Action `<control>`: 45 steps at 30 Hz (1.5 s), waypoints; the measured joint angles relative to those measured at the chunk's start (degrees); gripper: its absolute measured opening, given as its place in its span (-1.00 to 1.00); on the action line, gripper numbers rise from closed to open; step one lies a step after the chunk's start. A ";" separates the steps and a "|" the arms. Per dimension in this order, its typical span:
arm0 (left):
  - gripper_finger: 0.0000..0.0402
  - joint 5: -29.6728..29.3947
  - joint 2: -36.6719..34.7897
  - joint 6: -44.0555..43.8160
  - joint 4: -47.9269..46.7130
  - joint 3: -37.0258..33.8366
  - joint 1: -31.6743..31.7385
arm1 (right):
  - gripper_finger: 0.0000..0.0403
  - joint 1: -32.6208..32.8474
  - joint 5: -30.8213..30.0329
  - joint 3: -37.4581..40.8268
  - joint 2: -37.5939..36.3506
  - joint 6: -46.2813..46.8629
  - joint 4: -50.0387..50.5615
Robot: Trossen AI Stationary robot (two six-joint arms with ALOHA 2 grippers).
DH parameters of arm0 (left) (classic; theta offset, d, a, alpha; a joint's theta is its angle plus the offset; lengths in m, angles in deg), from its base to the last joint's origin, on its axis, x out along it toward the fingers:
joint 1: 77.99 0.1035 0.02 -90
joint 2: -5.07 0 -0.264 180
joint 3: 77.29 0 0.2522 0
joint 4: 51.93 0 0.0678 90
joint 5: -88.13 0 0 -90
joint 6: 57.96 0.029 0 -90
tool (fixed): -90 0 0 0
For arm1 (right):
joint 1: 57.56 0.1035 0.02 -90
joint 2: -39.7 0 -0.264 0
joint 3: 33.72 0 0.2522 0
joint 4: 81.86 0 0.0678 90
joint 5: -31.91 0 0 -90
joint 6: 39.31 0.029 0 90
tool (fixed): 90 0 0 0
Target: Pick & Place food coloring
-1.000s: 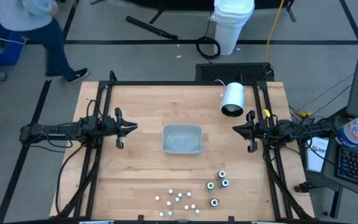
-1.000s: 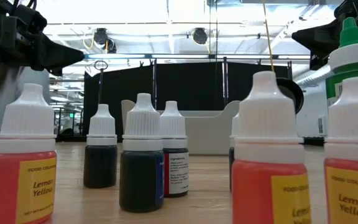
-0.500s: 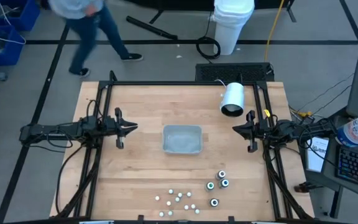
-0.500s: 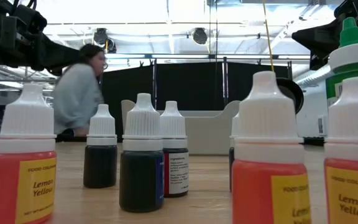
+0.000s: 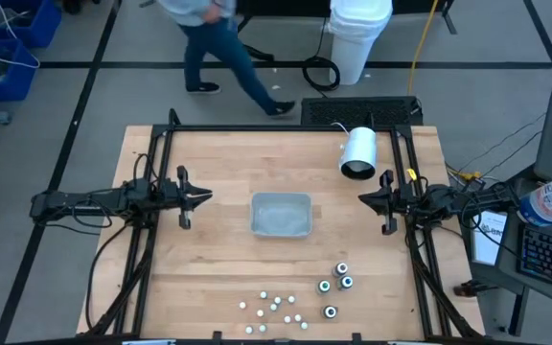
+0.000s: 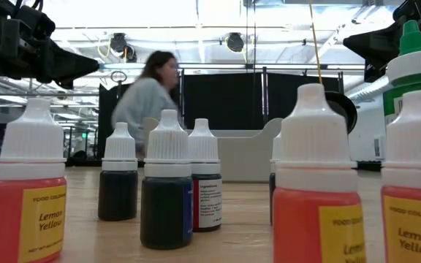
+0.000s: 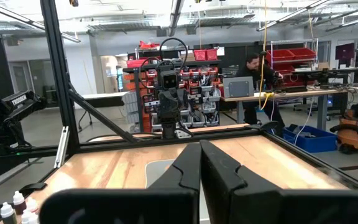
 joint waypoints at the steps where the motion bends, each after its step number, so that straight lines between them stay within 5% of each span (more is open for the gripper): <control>1: -0.75 0.01 0.01 0.00 0.01 0.00 -0.02 | -1.00 0.00 0.00 0.02 0.00 0.00 0.02; 45: -0.75 0.02 0.00 -2.65 4.55 0.02 -0.02 | -1.00 0.00 0.00 0.00 0.00 0.02 -0.82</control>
